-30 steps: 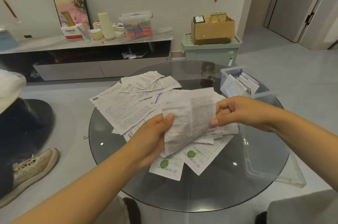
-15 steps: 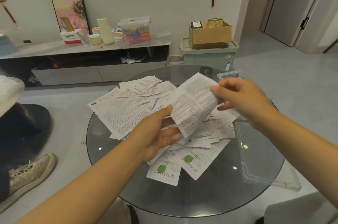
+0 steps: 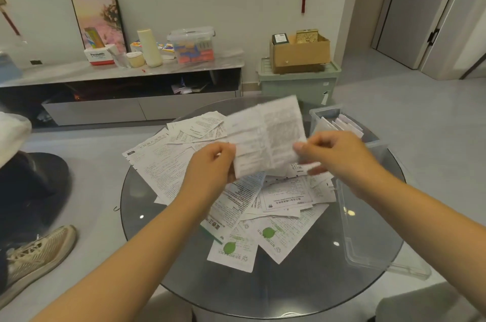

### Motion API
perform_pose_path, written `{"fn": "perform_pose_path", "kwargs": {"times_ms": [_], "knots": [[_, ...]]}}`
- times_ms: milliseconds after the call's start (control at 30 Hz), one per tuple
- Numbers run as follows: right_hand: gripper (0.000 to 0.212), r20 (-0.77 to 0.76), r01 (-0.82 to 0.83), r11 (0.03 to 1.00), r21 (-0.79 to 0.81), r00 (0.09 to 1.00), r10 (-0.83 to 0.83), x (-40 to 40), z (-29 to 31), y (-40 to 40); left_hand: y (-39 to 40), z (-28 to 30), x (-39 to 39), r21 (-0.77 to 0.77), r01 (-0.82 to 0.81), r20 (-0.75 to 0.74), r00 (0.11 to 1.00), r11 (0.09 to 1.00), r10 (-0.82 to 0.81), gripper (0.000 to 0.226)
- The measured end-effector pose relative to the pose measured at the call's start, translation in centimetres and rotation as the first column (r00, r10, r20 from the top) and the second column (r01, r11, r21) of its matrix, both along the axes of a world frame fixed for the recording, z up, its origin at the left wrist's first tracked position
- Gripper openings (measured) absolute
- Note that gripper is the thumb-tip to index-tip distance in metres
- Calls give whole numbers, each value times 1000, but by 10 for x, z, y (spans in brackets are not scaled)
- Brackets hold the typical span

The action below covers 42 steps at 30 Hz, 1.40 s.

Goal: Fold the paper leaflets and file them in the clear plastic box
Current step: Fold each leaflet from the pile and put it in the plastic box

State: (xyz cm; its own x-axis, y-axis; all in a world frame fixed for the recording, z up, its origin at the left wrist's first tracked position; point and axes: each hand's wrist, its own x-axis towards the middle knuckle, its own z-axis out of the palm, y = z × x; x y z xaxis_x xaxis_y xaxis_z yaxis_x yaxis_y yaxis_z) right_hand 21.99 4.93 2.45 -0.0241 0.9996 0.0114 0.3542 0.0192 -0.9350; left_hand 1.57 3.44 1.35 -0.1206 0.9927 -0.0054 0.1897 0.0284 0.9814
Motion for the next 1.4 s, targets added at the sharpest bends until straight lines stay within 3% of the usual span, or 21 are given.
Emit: {"fn": "perform_pose_path", "kwargs": {"times_ms": [100,167,333,433,567,733,833,933,1033,1167,1400], "knots": [[26,179,-41,977,-210,981,79,-1,-23,4,3,-20,-9,-139,4,-226,973,990,-36,25],[27,288,-45,958,-282,949,130,-3,-31,6,4,-30,-13,-215,3,-292,954,977,-68,23],[27,467,-19,952,-306,869,167,-10,-42,9,4,-47,-11,-225,7,-515,848,974,-125,21],[29,528,-18,954,-300,830,181,-14,-48,12,2,-51,-6,-178,34,-568,813,983,-131,30],[18,559,4,956,-293,812,168,-18,-54,15,2,-52,-2,-148,61,-561,817,987,-135,47],[33,547,20,956,-293,824,150,-17,-59,16,3,-56,-1,-156,108,-605,775,982,-182,67],[8,515,31,959,-280,848,123,-15,-61,16,4,-62,0,-136,119,-689,702,983,-181,75],[31,511,9,967,-253,850,126,-14,-63,12,3,-63,0,-19,149,-835,541,989,-98,69],[24,514,-29,982,-189,849,124,-16,-65,7,2,-61,-1,111,377,-885,459,919,-82,38],[24,510,-31,992,-121,855,89,-16,-68,0,-2,-70,-1,-2,621,-895,349,784,-278,45],[6,535,-54,994,-96,840,97,-12,-72,0,2,-80,-5,-65,650,-879,322,757,-351,51]]}}
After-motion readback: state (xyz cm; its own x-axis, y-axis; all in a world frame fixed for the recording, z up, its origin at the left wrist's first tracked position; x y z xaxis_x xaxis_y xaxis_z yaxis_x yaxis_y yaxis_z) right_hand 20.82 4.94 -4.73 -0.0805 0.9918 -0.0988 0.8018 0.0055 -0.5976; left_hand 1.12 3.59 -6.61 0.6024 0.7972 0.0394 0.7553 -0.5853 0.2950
